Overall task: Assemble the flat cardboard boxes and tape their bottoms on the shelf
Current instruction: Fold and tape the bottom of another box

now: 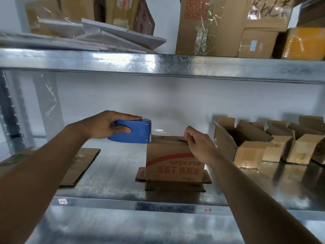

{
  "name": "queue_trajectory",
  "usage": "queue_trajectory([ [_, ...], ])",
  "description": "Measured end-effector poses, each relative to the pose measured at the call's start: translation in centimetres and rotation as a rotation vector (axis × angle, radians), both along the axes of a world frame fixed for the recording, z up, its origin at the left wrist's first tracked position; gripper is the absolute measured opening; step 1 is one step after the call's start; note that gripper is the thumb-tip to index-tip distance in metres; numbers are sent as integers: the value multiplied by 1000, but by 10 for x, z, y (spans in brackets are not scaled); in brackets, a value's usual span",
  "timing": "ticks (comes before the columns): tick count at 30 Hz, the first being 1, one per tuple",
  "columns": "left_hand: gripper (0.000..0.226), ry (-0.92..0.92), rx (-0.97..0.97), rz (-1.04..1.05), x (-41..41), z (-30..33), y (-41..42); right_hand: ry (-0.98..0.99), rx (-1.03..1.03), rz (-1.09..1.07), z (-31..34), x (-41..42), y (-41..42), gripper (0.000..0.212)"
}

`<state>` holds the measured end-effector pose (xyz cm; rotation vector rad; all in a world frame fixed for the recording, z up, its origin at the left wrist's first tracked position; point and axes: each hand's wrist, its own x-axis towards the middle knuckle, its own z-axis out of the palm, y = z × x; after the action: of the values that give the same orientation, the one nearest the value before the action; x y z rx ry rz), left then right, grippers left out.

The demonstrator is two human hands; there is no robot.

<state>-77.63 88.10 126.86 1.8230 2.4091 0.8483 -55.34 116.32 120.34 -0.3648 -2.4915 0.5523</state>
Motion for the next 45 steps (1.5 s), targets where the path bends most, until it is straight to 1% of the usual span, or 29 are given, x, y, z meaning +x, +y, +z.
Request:
queue_trajectory([
  [3, 49, 28, 5, 41, 3, 2, -16, -14, -33, 25, 3, 0, -2, 24],
  [7, 50, -4, 73, 58, 10, 1, -21, -22, -145, 26, 7, 3, -5, 24],
  [14, 29, -100, 255, 126, 25, 17, 7, 37, -447, 62, 17, 7, -2, 28],
  [16, 26, -143, 279, 124, 29, 24, 19, 44, -514, 71, 17, 7, 4, 28],
  [19, 26, -137, 238, 129, 32, 33, 37, 30, -593, 82, 20, 8, 10, 28],
  [23, 31, -131, 132, 161, 27, 35, 63, -3, -659, 106, 23, 7, 13, 29],
  [27, 27, -124, 49, 164, 27, 42, 90, -42, -709, 141, 28, 3, 15, 26],
  [30, 25, -106, -19, 162, 26, 48, 105, -66, -795, 148, 35, 8, 15, 24],
  [32, 27, -105, -69, 174, 23, 48, 109, -46, -890, 128, 40, 12, 19, 23],
  [35, 32, -114, -96, 201, 16, 48, 109, 58, -1023, 152, 42, 18, 28, 19],
  [37, 36, -129, -100, 213, 13, 47, 107, 119, -1075, 189, 41, 19, 33, 23],
  [40, 46, -147, -115, 214, 11, 47, 105, 131, -1025, 196, 39, 20, 35, 26],
  [41, 47, -152, -121, 214, 12, 47, 105, 141, -1009, 196, 38, 21, 35, 25],
  [43, 45, -161, -129, 212, 13, 49, 104, 169, -999, 187, 38, 23, 35, 17],
  [45, 43, -160, -136, 213, 15, 51, 104, 198, -1016, 172, 36, 24, 36, 21],
])
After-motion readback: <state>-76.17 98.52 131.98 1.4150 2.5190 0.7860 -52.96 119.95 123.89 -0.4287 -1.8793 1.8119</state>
